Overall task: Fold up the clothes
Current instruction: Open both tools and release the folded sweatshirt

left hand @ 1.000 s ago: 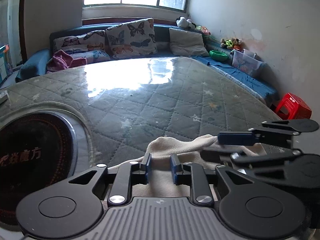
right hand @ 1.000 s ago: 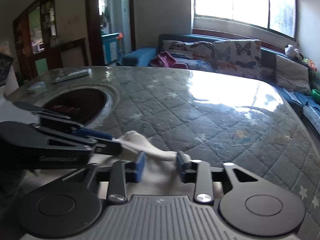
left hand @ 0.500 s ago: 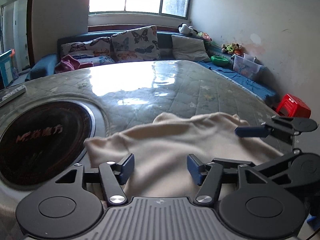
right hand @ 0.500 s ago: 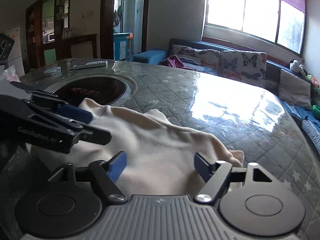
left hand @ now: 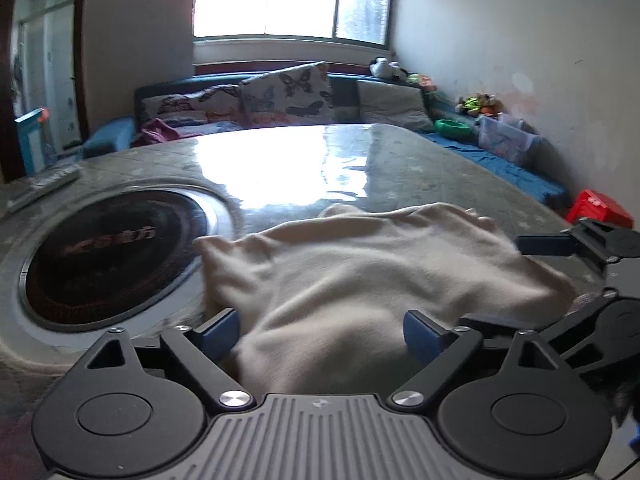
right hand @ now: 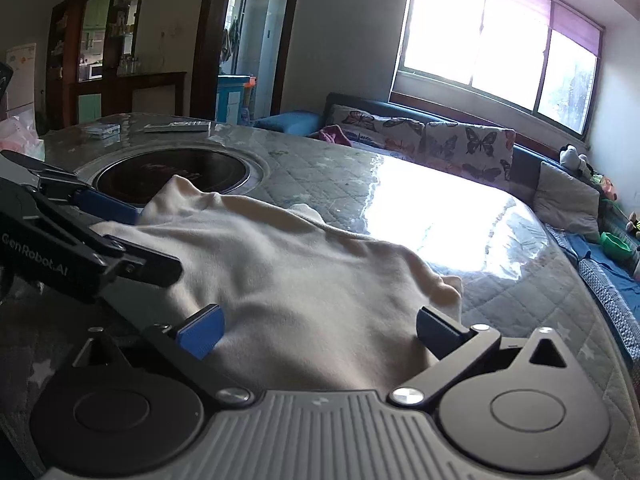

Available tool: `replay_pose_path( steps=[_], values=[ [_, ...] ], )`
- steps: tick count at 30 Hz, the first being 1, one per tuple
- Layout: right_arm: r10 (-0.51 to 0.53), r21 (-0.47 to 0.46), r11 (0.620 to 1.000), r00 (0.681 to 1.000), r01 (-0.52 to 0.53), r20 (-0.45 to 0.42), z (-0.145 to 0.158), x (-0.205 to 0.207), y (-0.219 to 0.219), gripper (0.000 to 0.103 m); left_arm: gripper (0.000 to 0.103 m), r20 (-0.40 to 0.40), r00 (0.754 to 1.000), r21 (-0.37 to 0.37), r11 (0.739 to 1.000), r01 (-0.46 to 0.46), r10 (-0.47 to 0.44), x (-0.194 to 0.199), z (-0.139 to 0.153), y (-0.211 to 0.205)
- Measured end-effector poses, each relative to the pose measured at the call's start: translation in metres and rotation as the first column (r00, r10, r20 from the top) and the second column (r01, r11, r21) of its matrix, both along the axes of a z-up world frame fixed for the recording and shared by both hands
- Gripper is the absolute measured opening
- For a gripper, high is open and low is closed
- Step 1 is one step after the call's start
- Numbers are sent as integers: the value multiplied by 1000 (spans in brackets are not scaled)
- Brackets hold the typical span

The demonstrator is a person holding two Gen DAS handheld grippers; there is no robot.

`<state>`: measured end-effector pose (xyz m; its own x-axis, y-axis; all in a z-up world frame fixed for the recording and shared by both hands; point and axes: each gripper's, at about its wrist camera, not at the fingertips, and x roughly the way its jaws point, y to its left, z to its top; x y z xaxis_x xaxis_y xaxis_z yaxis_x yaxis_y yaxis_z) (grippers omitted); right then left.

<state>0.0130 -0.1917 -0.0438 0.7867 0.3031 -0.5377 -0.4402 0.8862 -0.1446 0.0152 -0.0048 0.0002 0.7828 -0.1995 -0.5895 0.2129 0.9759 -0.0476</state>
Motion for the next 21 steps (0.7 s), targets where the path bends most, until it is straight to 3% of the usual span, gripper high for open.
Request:
replay_pose_path(
  steps=[8, 12, 17, 21],
  values=[
    [7, -33, 999, 1000, -6, 23, 0, -13, -5, 103, 95, -33, 994, 9, 994, -106, 106, -12, -9, 24],
    [18, -65, 998, 998, -13, 66, 9, -19, -4, 103, 100, -33, 990, -34, 990, -136, 135, -17, 1, 33],
    [-3, -98, 995, 986, 19, 165, 18, -11, 10, 103, 103, -13, 982, -58, 980, -188, 187, -5, 11, 28],
    [1, -107, 994, 986, 17, 168, 15, 1, 20, 103, 103, -25, 975, -41, 974, -221, 221, 7, 7, 24]
  ],
)
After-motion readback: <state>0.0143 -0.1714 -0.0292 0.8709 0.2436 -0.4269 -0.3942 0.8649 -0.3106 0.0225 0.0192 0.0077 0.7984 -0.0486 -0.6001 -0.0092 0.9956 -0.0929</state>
